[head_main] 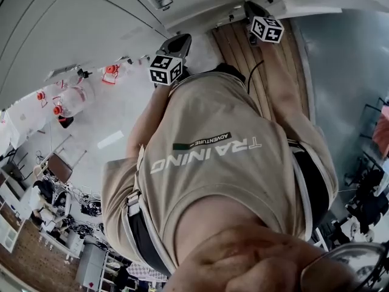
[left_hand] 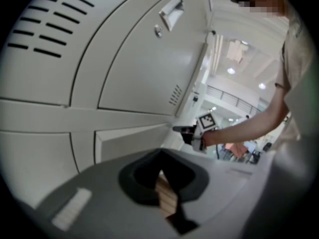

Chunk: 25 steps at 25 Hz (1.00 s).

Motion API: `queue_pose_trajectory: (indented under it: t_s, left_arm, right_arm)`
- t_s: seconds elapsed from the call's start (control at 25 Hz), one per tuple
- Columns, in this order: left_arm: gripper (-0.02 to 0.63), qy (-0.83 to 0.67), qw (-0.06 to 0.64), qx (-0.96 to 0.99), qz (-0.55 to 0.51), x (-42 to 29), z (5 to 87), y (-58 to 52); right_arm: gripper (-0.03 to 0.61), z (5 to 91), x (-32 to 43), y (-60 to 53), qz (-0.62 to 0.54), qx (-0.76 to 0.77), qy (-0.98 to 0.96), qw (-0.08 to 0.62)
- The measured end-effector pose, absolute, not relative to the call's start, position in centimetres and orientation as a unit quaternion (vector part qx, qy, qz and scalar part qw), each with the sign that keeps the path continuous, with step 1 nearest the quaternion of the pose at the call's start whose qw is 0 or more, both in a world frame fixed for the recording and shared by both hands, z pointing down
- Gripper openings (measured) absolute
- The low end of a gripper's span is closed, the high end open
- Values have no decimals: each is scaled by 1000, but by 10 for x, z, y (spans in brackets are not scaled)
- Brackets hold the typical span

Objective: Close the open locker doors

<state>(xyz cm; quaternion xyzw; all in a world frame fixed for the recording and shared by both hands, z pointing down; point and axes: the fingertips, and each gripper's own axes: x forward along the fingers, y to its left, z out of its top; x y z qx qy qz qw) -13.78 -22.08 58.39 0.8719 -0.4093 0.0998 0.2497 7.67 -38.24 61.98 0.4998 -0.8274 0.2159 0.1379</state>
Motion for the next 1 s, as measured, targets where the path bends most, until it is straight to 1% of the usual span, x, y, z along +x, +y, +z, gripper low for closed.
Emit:
queue_pose_trajectory:
  t_s: [0.28,0.56,0.8,1.0]
  left_arm:
    - [5,-413,251,868,111,-158,593,-221]
    - [5,-415,260,863,121,-175,606,-236]
    - [5,-416,269,863,105,-188,611,-251]
    - [5,-428,276,855,100,-196,615,-255]
  right_arm:
    - [14,610,60,-346,211,506,-826,133]
    - [14,597,48,-295,193,508,-826,153]
    - [14,588,37,-262,195,519,-817,161]
    - [14,580,13,-246,197,503,-827,156]
